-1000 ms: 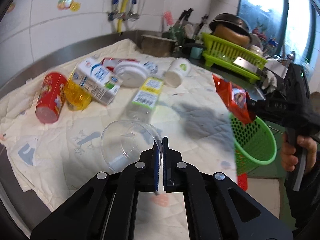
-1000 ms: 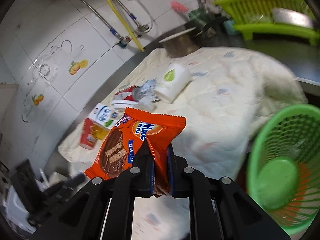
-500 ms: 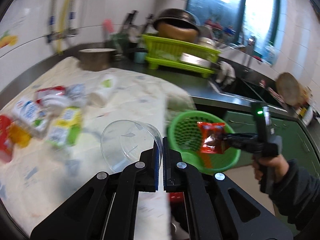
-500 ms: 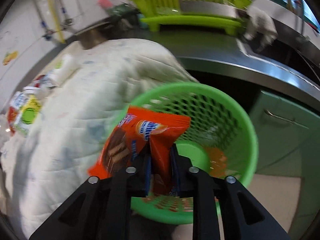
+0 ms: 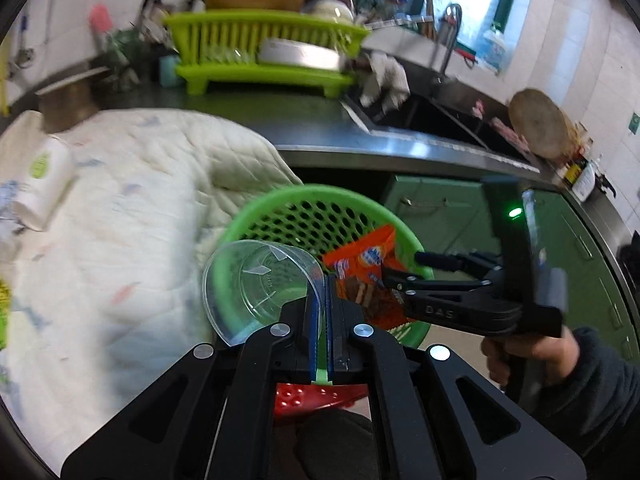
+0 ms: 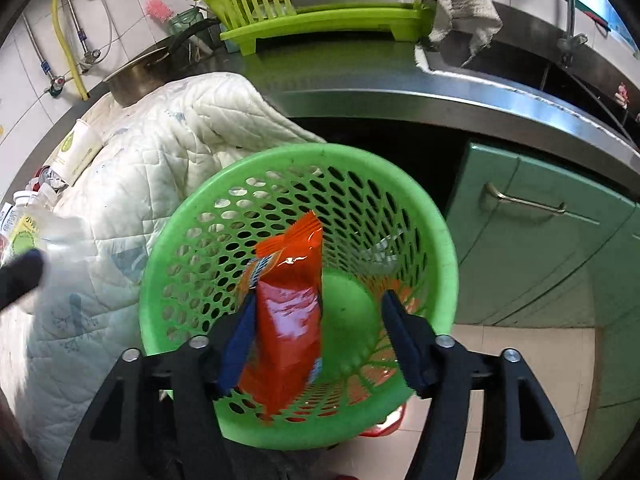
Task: Collect trash
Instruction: 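Carry the wrapper with the right gripper over the green basket and release it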
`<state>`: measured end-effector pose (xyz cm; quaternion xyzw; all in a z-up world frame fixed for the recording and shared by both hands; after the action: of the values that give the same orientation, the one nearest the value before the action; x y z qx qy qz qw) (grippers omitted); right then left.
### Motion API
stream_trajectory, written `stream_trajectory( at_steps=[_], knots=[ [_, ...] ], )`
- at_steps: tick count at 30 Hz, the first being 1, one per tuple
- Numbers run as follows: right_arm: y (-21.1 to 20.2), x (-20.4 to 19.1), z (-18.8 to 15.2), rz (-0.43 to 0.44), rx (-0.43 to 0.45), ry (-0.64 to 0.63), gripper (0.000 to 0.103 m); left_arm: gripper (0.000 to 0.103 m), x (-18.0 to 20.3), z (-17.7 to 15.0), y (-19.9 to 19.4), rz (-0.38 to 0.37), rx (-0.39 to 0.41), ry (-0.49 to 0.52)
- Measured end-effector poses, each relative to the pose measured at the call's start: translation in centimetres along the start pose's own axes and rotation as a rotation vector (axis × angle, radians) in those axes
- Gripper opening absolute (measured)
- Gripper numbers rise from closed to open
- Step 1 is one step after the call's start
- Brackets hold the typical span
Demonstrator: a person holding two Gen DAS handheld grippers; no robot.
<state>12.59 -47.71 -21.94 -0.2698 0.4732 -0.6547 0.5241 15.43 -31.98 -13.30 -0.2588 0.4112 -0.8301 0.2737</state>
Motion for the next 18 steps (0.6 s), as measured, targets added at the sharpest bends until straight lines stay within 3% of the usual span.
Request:
stream_trajectory(
  at_steps=[3,12,13,14,15,16,18],
  knots=[
    [-0.5,0.6,-0.1,-0.041,0.016,-0.017,0.068,0.002,0.2,0.1,2.4,-0.025,-0.04,-0.01],
    [-0.2,1.7,-0.6,-0.036,0.009,-0.006,0.073,0.005,-0.1,-0.9,7.3,-0.044,-0.14,-0.05],
    [-0.1,1.7,-0.7,-0.039,0.007,-0.009,0.073,0.01,-0.2,-1.0,7.4,-0.05,-0.146,-0.054],
    [-0.1,1.6,-0.7,-0.037,0.006,-0.01,0.073,0.023,-0.3,-1.0,7.5,-0.047,-0.147,-0.058],
    [0.0,1.5,-0.7,-0.033,0.006,-0.012,0.074,0.028,-0.3,-1.0,7.5,-0.035,-0.143,-0.061],
    [0.0,1.4,-0.8,-0.035,0.004,-0.015,0.076,0.039,-0.4,-1.0,7.4,-0.035,-0.141,-0.062],
    [-0.2,1.3,-0.8,-0.041,0.008,-0.019,0.078,0.042,-0.3,-1.0,7.3,-0.037,-0.137,-0.059]
  ],
)
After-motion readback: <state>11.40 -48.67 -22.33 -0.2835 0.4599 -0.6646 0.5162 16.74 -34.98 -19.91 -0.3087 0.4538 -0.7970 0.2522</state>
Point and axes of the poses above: each gripper's, at about its wrist camera, not at the fingertips, and y roughly the way its jaws point, x to its right, z to its top, the point moved 6 cm from there along y, roughly the way its jaws point, and after that the axes turned 11 degrees about -x, right-handed, at the moved point
